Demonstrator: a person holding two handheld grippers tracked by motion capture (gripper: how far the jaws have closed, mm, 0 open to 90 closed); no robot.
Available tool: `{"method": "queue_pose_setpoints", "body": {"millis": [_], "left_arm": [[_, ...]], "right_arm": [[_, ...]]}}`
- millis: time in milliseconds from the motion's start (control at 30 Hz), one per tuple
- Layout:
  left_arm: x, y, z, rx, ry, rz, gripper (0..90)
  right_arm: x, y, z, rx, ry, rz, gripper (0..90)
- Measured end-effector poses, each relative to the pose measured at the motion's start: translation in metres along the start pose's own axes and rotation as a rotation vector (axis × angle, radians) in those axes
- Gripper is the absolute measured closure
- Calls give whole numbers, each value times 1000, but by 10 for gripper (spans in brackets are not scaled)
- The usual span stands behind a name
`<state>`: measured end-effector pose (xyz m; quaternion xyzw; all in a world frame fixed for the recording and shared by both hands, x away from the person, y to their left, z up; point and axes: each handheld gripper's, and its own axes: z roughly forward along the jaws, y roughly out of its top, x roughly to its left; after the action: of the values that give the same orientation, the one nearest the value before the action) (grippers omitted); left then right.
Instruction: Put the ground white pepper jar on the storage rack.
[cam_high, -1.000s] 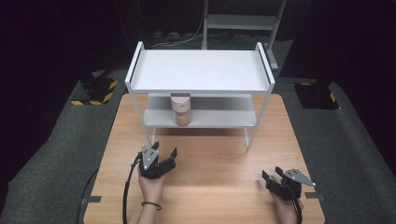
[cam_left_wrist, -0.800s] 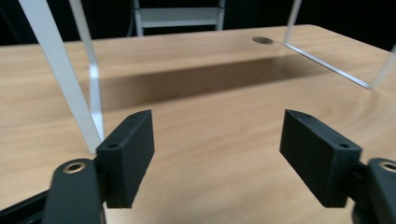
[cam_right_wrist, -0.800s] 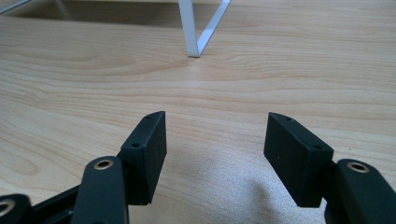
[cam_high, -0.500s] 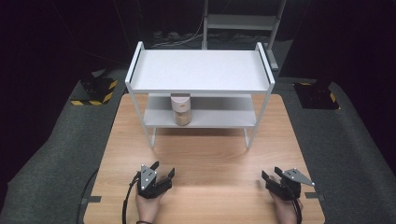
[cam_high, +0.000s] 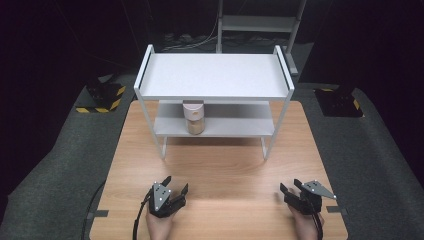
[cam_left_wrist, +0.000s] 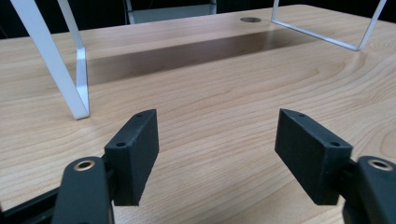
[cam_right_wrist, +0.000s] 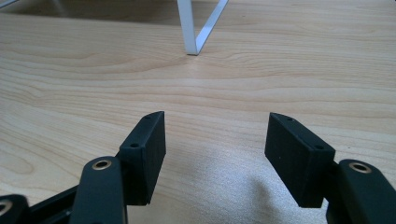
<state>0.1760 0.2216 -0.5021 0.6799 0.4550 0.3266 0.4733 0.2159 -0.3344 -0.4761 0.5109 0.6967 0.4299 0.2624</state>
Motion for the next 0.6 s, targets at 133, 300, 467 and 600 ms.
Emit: {"method": "queue_pose_setpoints", "body": {"millis": [133, 300, 467, 600], "left_arm": [[0, 0, 0, 1, 5, -3, 311], [0, 0, 0, 0, 13, -15, 304], [0, 0, 0, 3, 9, -20, 301], [1, 0, 0, 3, 5, -23, 299]], "right_arm": [[-1, 1, 1, 5, 4, 10, 379], [-1, 1, 1, 4, 3, 5, 378], [0, 1, 1, 3, 0, 7, 376], [0, 0, 0, 3, 1, 5, 374]]}}
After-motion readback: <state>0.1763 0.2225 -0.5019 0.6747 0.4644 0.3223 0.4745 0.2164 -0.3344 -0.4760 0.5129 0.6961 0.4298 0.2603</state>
